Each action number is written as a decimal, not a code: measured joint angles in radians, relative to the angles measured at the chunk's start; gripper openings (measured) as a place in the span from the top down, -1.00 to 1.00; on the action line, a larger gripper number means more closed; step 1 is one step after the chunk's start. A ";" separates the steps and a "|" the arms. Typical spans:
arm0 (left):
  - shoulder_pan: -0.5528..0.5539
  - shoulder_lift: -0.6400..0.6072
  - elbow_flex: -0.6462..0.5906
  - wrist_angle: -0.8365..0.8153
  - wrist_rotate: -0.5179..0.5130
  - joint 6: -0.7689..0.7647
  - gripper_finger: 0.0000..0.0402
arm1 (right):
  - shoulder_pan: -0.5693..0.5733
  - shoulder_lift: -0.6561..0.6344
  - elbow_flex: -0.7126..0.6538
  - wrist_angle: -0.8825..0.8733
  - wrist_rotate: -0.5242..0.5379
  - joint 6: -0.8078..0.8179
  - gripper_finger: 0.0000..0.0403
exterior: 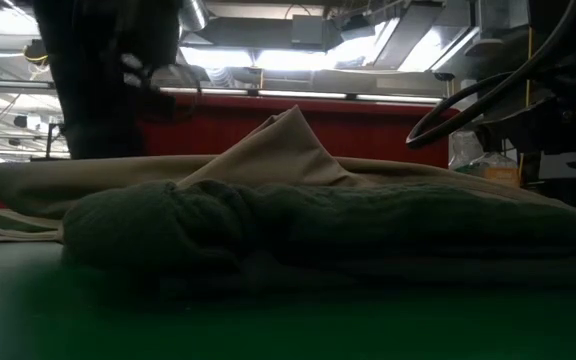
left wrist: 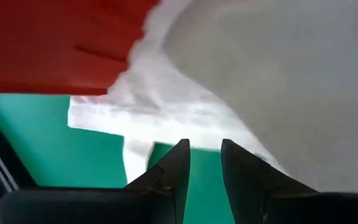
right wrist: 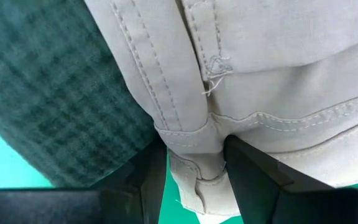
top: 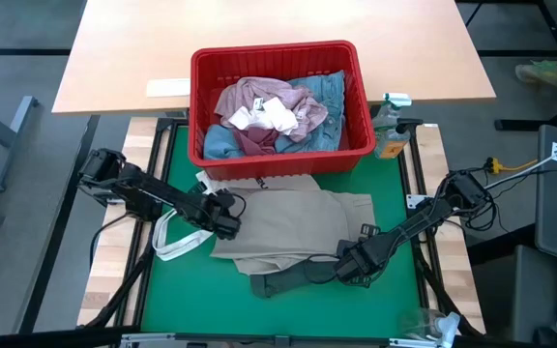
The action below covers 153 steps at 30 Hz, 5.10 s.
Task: Fold laundry
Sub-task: Fold the grey shorts
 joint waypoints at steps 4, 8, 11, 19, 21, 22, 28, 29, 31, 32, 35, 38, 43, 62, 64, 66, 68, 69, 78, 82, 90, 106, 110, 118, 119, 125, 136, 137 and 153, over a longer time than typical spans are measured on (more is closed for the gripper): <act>-0.051 0.000 0.112 -0.067 0.087 0.065 0.57 | 0.000 0.000 0.000 0.000 0.000 0.000 0.19; -0.121 0.000 0.193 -0.044 0.193 0.087 0.57 | 0.000 0.000 0.000 0.000 0.000 0.000 0.19; -0.189 0.000 0.203 0.046 0.209 0.089 0.57 | 0.000 0.000 0.000 0.000 0.000 0.000 0.19; -0.351 0.000 0.175 0.368 0.002 0.148 0.57 | 0.000 0.000 0.000 0.000 0.000 0.000 0.19; -0.374 0.000 0.157 0.447 -0.056 0.216 0.57 | 0.000 0.000 0.000 0.000 0.000 0.000 0.19; -0.381 0.000 0.144 0.491 -0.073 0.247 0.57 | 0.000 0.000 0.000 0.000 0.000 0.000 0.19; -0.387 0.000 0.056 0.714 -0.099 0.375 0.57 | 0.000 0.000 0.000 0.000 0.000 0.000 0.19; -0.383 0.000 0.041 0.735 -0.099 0.384 0.57 | 0.000 0.000 0.000 0.001 0.000 0.000 0.19; -0.377 0.000 0.017 0.766 -0.099 0.394 0.57 | 0.000 0.000 0.000 0.001 0.000 0.000 0.19; -0.374 0.000 0.004 0.780 -0.098 0.395 0.57 | 0.000 0.000 0.000 0.001 0.000 0.000 0.19; -0.369 0.000 -0.023 0.772 -0.068 0.395 0.57 | 0.000 0.000 0.000 0.001 0.000 0.000 0.19; -0.372 0.000 -0.029 0.705 -0.007 0.373 0.57 | 0.000 0.000 0.000 0.002 0.000 0.000 0.19; -0.391 0.000 -0.029 0.563 0.028 0.300 0.57 | 0.000 0.000 0.000 0.002 0.000 0.000 0.19; -0.460 0.000 -0.029 0.526 0.073 0.324 0.57 | 0.000 0.000 0.000 0.003 0.000 0.000 0.19; -0.462 0.000 -0.029 0.526 0.036 0.325 0.57 | 0.000 0.000 0.000 0.003 0.000 0.000 0.19; -0.454 0.000 -0.029 0.526 0.011 0.326 0.57 | 0.000 0.000 0.000 0.003 0.000 0.000 0.19; -0.441 0.000 -0.029 0.525 0.005 0.326 0.57 | 0.000 0.000 0.000 0.003 0.000 0.000 0.19; -0.433 0.000 -0.029 0.521 0.005 0.326 0.57 | 0.000 0.000 0.000 0.003 0.000 0.000 0.19; -0.353 0.000 -0.029 0.493 -0.007 0.369 0.57 | 0.000 0.000 0.000 0.003 0.000 0.000 0.19; -0.335 0.000 -0.029 0.493 -0.001 0.425 0.57 | 0.000 0.000 0.000 0.003 0.000 0.000 0.19; -0.318 0.000 -0.029 0.486 0.035 0.456 0.58 | 0.000 0.000 0.000 0.003 0.000 0.000 0.19; -0.323 0.000 0.003 0.478 -0.036 0.370 0.99 | 0.001 -0.008 0.000 0.024 -0.001 0.027 0.19; -0.338 0.000 0.064 0.433 -0.030 0.384 1.00 | 0.001 -0.018 0.000 0.022 -0.004 0.027 0.19; -0.405 0.000 0.136 0.268 -0.030 0.368 1.00 | 0.001 -0.022 0.000 0.015 -0.016 0.021 0.19; -0.414 0.000 0.137 0.262 -0.030 0.365 1.00 | 0.001 -0.022 0.000 0.015 -0.023 0.016 0.19; -0.444 0.000 0.137 0.247 -0.030 0.316 1.00 | 0.001 -0.023 0.006 0.029 -0.095 -0.005 0.19; -0.461 0.008 0.119 0.255 0.131 0.316 1.00 | 0.071 -0.023 0.061 0.031 -0.072 -0.057 0.19; -0.460 0.013 0.114 0.257 0.142 0.316 1.00 | 0.077 -0.023 0.061 0.032 -0.071 -0.056 0.19; -0.456 0.091 0.097 0.287 0.241 0.184 0.41 | 0.147 -0.023 0.108 0.011 -0.096 0.005 0.19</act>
